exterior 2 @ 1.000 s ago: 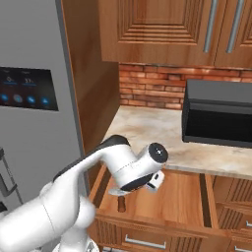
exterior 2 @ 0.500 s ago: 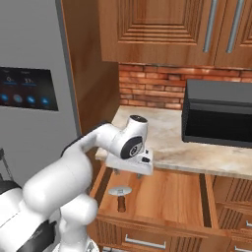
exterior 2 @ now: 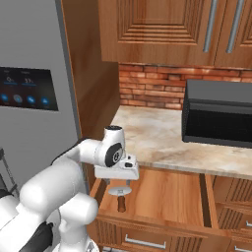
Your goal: Take the pizza cutter from the drawer on the right and place it on the dining counter for cutting.
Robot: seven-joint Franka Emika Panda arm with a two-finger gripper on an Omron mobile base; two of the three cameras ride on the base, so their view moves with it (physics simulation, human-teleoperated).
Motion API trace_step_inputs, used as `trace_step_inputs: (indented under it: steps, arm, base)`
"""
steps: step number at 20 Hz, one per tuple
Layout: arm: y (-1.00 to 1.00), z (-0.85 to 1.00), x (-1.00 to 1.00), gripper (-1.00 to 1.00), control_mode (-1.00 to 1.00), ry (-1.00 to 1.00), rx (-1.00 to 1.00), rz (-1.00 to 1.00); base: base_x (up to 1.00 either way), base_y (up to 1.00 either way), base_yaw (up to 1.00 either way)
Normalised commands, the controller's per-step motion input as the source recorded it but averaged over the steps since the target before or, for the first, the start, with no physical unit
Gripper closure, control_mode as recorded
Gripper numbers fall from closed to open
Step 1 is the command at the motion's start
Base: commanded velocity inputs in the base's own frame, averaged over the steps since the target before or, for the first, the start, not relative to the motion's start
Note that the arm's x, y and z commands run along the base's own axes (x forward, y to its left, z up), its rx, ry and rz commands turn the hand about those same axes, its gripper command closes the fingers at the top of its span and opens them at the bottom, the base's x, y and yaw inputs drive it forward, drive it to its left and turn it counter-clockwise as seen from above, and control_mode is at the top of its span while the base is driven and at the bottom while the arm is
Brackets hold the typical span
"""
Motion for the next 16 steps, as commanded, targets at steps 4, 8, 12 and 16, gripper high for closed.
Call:
trace_step_inputs:
  steps: [4,8,12,16]
  arm:
    - [0.1,-0.49,0.0,-1.0,-1.0,-0.01,-0.01,0.04]
    - [0.0,-0.21,0.14,-1.0,-1.0,0.01,0.0,0.06]
    - [0.0,-0.1,0.08,-1.0,-1.0,0.05,0.0,0.08]
    - [0.0,-0.11,0.04,-1.0,-1.0,0.13,0.08,0.07]
  base:
    - [0.0,0.0,0.0]
    - [0.0,0.0,0.0]
    - [0.0,0.0,0.0]
    - [0.0,0.0,0.0]
